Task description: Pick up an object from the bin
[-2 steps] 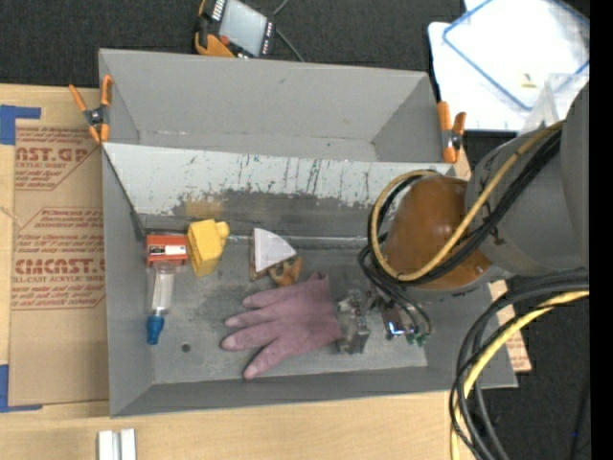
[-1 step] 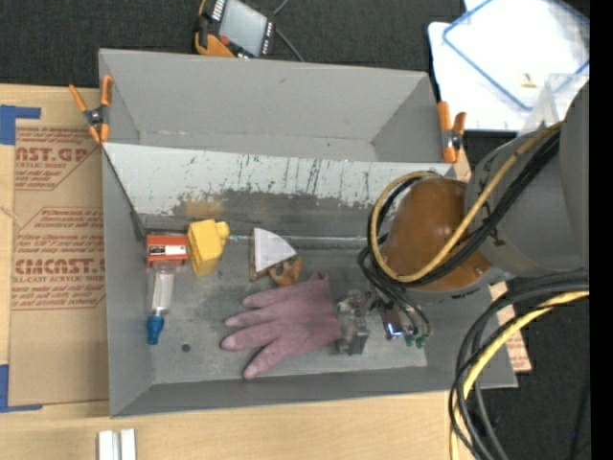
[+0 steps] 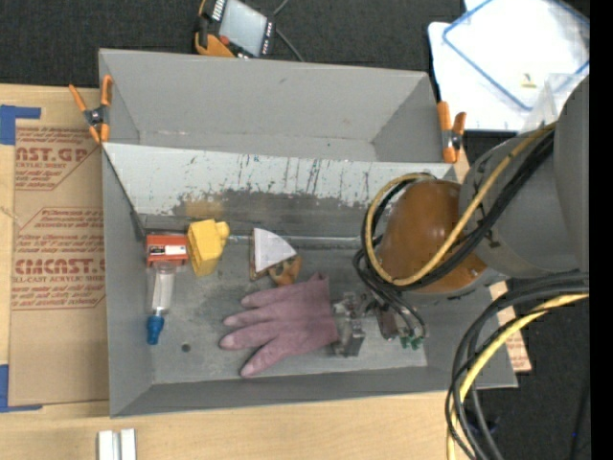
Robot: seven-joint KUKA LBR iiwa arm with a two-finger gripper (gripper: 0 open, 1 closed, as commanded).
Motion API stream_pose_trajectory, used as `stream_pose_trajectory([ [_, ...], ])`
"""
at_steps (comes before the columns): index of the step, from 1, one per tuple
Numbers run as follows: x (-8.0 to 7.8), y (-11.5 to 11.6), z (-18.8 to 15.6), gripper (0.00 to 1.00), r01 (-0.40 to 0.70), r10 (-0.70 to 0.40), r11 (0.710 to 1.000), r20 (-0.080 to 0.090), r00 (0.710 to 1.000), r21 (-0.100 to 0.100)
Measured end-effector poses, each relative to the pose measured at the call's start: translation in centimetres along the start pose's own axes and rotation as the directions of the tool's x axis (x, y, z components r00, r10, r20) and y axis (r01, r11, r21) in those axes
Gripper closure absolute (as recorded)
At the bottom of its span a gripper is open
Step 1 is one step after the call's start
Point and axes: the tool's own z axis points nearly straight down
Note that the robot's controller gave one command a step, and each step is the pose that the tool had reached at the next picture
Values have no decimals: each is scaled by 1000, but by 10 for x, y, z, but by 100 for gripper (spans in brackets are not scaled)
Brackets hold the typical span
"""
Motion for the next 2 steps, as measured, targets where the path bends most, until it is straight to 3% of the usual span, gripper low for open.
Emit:
stream_pose_trajectory([
  [1, -6, 7, 0, 100, -1, 1, 1000, 1, 1000, 0],
  [2, -1, 6, 0, 100, -2, 2, 1000, 2, 1000, 0],
])
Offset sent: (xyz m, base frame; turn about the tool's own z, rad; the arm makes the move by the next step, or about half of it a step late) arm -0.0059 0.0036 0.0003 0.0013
